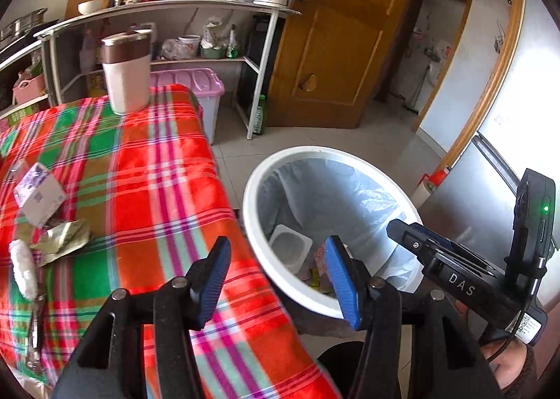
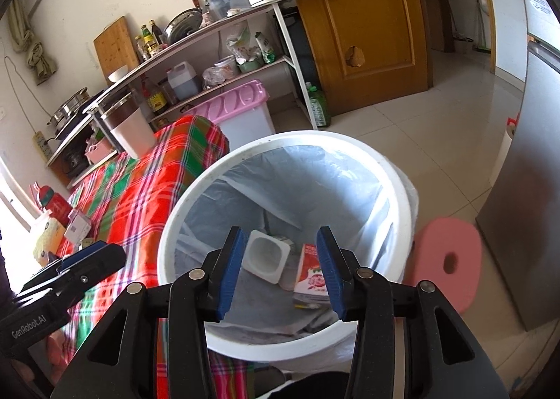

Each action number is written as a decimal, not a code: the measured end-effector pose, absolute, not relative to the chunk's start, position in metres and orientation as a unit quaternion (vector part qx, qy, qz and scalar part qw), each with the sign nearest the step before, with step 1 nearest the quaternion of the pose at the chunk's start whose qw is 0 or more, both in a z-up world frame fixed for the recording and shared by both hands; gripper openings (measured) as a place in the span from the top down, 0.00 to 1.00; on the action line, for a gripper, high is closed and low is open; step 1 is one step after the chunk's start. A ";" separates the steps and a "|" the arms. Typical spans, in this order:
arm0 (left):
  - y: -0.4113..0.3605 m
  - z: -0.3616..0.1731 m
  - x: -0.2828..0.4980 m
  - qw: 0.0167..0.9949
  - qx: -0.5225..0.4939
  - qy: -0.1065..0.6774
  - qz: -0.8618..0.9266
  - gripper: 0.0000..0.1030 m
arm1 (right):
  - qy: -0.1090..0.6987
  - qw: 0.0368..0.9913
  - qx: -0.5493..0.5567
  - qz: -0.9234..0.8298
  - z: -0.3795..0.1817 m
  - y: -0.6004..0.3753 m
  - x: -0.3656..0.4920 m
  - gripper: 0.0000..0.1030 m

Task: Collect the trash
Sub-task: 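Move both tools back over the table, then grasp the beige paper bag with the left tool while the right tool approaches the green wrapper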

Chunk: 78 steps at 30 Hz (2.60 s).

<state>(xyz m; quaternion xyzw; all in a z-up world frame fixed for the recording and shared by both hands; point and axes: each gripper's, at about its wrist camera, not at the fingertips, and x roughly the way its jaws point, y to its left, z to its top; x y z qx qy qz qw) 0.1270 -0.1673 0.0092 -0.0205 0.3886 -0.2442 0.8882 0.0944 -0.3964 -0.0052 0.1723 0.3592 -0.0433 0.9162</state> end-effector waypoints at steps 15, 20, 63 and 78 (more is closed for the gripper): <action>-0.066 0.022 0.097 0.915 -0.030 0.358 -0.185 0.38 | 0.355 0.921 0.156 0.030 0.002 -0.322 0.090 0.57; -0.032 0.023 0.087 0.920 -0.028 0.355 -0.164 0.35 | 0.359 0.919 0.151 0.057 0.000 -0.297 0.091 0.57; 0.059 -0.029 0.036 0.889 0.049 0.388 -0.237 0.18 | 0.395 0.905 0.079 0.137 -0.012 -0.163 0.129 0.57; 0.066 -0.036 0.032 0.878 0.010 0.399 -0.265 0.18 | 0.411 0.895 0.096 0.145 -0.018 -0.151 0.171 0.57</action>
